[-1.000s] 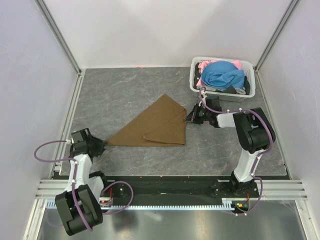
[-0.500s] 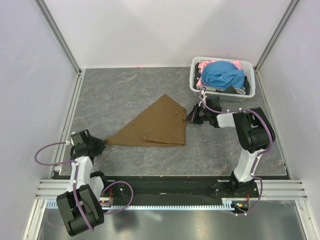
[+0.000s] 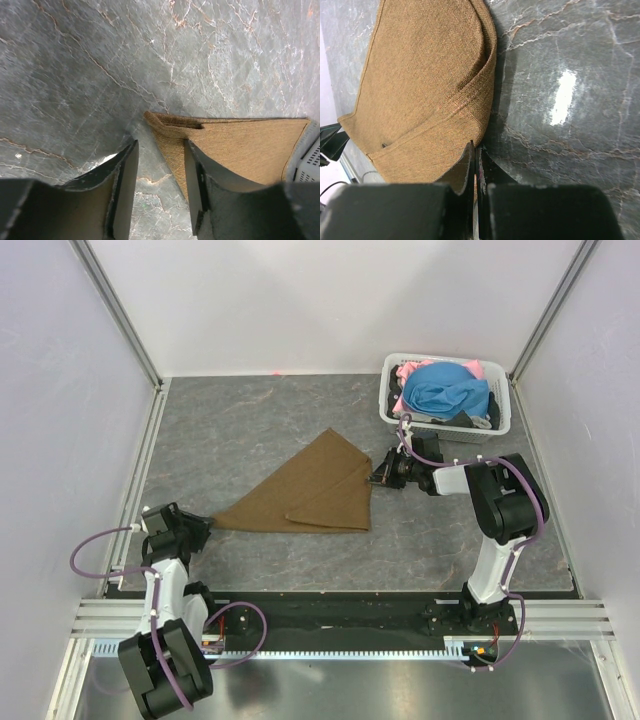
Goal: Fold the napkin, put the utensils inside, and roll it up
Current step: Fold the napkin
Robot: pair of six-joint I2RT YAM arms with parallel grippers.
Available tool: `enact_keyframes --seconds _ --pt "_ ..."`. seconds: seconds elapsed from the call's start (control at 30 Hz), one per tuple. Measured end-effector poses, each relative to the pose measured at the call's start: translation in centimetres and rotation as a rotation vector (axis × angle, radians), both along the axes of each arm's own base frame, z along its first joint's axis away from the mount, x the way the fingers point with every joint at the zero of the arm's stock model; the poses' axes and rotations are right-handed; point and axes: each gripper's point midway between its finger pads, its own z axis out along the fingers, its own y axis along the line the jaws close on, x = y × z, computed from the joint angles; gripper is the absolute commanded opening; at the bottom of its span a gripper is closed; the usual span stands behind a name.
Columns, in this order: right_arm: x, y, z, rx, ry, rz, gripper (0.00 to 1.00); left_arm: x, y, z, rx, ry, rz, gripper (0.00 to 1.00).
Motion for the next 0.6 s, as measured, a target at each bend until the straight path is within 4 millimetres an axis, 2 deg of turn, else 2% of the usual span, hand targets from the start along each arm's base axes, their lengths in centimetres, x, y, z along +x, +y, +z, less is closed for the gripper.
enact_keyframes --seconds 0.3,0.6 --pt "-0.06 0.26 0.0 0.017 0.002 0.011 0.0 0.1 -0.04 0.01 -0.003 -0.015 0.004 0.54" --pt "-0.06 0.28 -0.01 0.018 0.003 0.012 0.0 0.13 0.08 -0.02 0.002 -0.018 0.009 0.48"
